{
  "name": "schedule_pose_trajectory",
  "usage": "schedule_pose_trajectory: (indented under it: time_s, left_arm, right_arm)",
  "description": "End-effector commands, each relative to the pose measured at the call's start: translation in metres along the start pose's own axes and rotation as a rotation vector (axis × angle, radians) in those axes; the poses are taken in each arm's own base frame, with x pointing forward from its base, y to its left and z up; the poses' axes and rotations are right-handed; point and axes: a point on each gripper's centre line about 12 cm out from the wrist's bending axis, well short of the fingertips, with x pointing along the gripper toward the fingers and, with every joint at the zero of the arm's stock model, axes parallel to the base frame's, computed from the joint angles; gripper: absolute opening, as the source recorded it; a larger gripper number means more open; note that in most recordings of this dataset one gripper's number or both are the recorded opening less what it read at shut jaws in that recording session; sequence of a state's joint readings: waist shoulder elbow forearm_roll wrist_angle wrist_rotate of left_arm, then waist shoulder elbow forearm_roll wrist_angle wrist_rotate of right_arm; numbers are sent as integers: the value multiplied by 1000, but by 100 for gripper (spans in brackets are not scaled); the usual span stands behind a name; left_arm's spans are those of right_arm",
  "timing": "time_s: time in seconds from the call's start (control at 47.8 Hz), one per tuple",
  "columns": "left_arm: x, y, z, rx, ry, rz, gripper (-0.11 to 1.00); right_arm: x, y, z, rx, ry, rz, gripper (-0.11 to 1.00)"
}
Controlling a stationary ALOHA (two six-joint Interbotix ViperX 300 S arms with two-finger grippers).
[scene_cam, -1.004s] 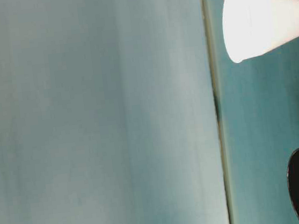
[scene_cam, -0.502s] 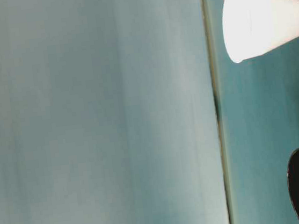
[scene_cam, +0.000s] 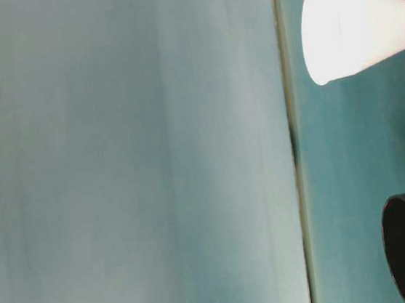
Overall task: Put the paper cup into the moved cup holder.
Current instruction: 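Close the left gripper on the black cup holder's rim, then slide the black cup holder right toward the white paper cup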
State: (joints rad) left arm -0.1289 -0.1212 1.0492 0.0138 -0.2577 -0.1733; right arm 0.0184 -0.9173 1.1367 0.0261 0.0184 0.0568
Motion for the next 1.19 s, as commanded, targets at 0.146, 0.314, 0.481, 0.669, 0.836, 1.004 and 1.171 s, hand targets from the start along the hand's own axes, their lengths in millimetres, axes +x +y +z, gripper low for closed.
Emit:
schedule_pose_trajectory:
  time_s: [0.146, 0.314, 0.481, 0.669, 0.836, 1.004, 1.171]
  left_arm:
    - [3, -1, 35, 60, -94, -1, 19]
    - [6, 8, 65, 100, -162, 30, 19]
    - [13, 20, 78, 113, -177, 63, 19]
    - [26, 25, 82, 118, -167, 73, 19]
    - [42, 26, 79, 117, -119, 74, 19]
    - [51, 27, 76, 132, -27, 80, 19]
    - [55, 34, 78, 144, -4, 96, 19]
  right_arm:
    - [1, 1, 8, 11, -18, 2, -4]
    - [1, 1, 8, 11, -17, 1, -4]
    - [1, 0, 8, 11, -14, 0, -4]
    - [1, 0, 8, 11, -14, 0, -4]
    - [1, 0, 8, 11, -14, 0, -4]
    - [1, 0, 7, 11, -12, -2, -4]
    - [1, -1, 8, 12, -13, -6, -4]
